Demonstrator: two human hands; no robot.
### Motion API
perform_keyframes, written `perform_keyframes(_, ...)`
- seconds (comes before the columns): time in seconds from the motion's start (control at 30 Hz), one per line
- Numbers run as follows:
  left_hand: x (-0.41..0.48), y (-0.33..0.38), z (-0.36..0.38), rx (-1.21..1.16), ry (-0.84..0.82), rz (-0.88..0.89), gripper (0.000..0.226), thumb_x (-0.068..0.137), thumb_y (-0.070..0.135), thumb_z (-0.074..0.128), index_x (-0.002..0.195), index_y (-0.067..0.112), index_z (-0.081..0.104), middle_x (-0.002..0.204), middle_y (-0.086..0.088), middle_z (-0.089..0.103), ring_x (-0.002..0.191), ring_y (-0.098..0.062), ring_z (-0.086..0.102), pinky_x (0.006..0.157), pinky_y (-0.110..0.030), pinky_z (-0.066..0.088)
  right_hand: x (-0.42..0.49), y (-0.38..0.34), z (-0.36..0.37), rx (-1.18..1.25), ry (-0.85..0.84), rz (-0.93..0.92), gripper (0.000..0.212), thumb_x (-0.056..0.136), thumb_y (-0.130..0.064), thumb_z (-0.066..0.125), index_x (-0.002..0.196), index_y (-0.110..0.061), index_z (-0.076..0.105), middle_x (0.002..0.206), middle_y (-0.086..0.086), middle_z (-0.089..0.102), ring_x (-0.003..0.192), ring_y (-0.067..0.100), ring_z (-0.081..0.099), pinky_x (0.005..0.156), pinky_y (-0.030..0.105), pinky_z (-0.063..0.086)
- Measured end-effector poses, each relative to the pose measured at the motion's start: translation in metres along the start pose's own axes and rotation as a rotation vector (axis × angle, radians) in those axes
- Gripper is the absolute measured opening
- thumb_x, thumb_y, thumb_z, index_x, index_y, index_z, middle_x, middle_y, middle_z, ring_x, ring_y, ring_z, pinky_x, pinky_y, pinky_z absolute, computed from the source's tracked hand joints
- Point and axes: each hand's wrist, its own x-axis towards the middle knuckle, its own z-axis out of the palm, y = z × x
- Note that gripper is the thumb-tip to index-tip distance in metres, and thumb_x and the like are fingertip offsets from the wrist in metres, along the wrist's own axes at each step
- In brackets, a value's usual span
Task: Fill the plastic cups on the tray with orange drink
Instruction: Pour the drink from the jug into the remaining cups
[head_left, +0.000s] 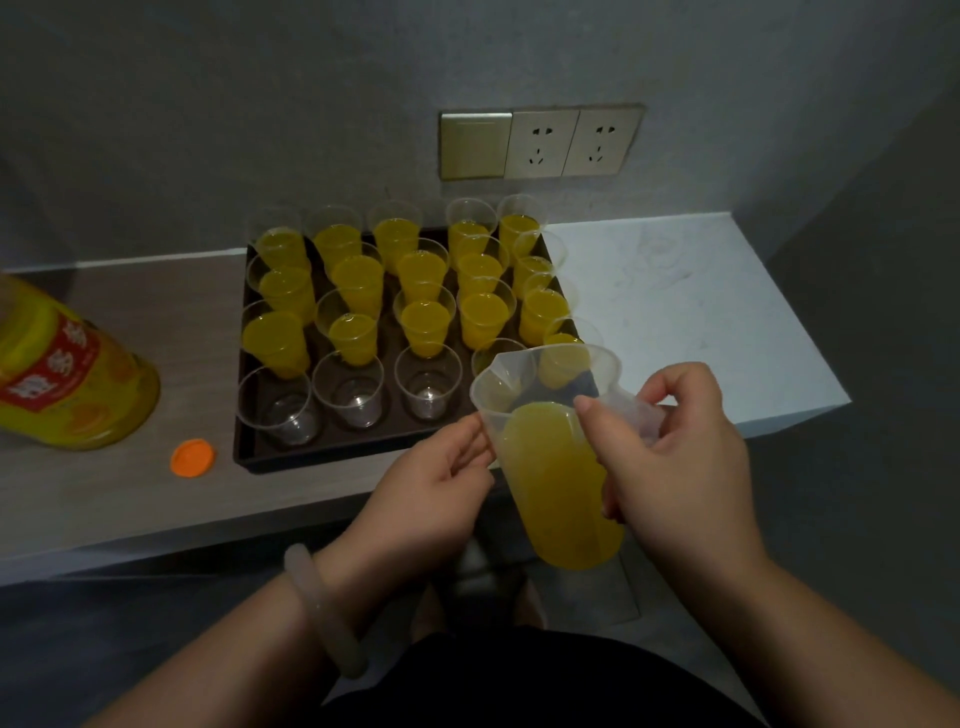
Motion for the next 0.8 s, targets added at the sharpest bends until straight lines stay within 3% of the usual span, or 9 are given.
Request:
perform_keyframes(0.17, 0.000, 0.003, 0.001, -0.039, 0.002, 0.010, 0.060, 0.090, -0.018, 0.034, 0.138, 0.017, 0.045, 0.131, 0.009, 0.058, 0.120, 0.001, 0.053, 0.107, -0.023, 0.037, 0.001, -0.005, 0.000, -0.019, -0.006, -0.065, 0.032, 0.078, -0.043, 0.070, 0.088, -0.028, 0.043, 0.063, 0.000, 0.062, 0.047, 0.010, 0.060, 0.040, 0.019, 0.045)
perform_keyframes(0.3, 0.000, 0.004, 0.002, -0.046, -0.019, 0.013, 0.058, 0.091, -0.016, 0.033, 0.136, 0.017, 0.047, 0.129, 0.009, 0.060, 0.118, 0.002, 0.054, 0.100, -0.014, 0.041, -0.001, -0.003, 0.000, -0.058, 0.008, -0.073, 0.033, 0.075, -0.045, 0.072, 0.088, -0.031, 0.045, 0.076, -0.006, 0.063, 0.062, 0.014, 0.065, 0.053, 0.038, 0.057)
perform_keyframes(0.4, -0.001, 0.006, 0.001, -0.040, -0.023, 0.004, 0.055, 0.093, -0.013, 0.034, 0.135, 0.019, 0.048, 0.128, 0.010, 0.060, 0.117, 0.003, 0.054, 0.097, -0.013, 0.042, -0.002, -0.001, 0.000, -0.077, 0.002, -0.084, 0.030, 0.076, -0.045, 0.068, 0.087, -0.030, 0.045, 0.081, -0.006, 0.062, 0.066, 0.018, 0.066, 0.056, 0.043, 0.058)
perform_keyframes(0.5, -0.001, 0.009, 0.001, -0.009, -0.027, -0.012, 0.053, 0.094, -0.010, 0.035, 0.134, 0.022, 0.049, 0.128, 0.012, 0.061, 0.118, 0.004, 0.054, 0.096, -0.013, 0.043, -0.001, -0.001, -0.001, -0.119, 0.004, -0.105, 0.030, 0.078, -0.047, 0.066, 0.088, -0.029, 0.044, 0.081, -0.006, 0.061, 0.065, 0.016, 0.066, 0.055, 0.039, 0.058)
perform_keyframes(0.63, 0.002, 0.014, 0.003, -0.001, -0.011, -0.059, 0.051, 0.095, -0.006, 0.032, 0.119, 0.033, 0.056, 0.119, 0.018, 0.065, 0.115, 0.003, 0.056, 0.093, -0.021, 0.044, 0.003, -0.002, 0.000, -0.164, 0.012, -0.137, 0.030, 0.082, -0.045, 0.066, 0.091, -0.026, 0.046, 0.081, -0.006, 0.060, 0.063, 0.016, 0.066, 0.053, 0.035, 0.057)
perform_keyframes(0.8, 0.004, 0.020, 0.006, -0.018, -0.018, -0.098, 0.048, 0.095, -0.004, 0.031, 0.112, 0.030, 0.059, 0.115, 0.015, 0.068, 0.113, -0.004, 0.059, 0.094, -0.028, 0.041, 0.009, -0.004, -0.002, -0.212, 0.024, -0.176, 0.028, 0.084, -0.043, 0.066, 0.089, -0.025, 0.045, 0.071, -0.004, 0.061, 0.051, 0.008, 0.062, 0.044, 0.024, 0.052)
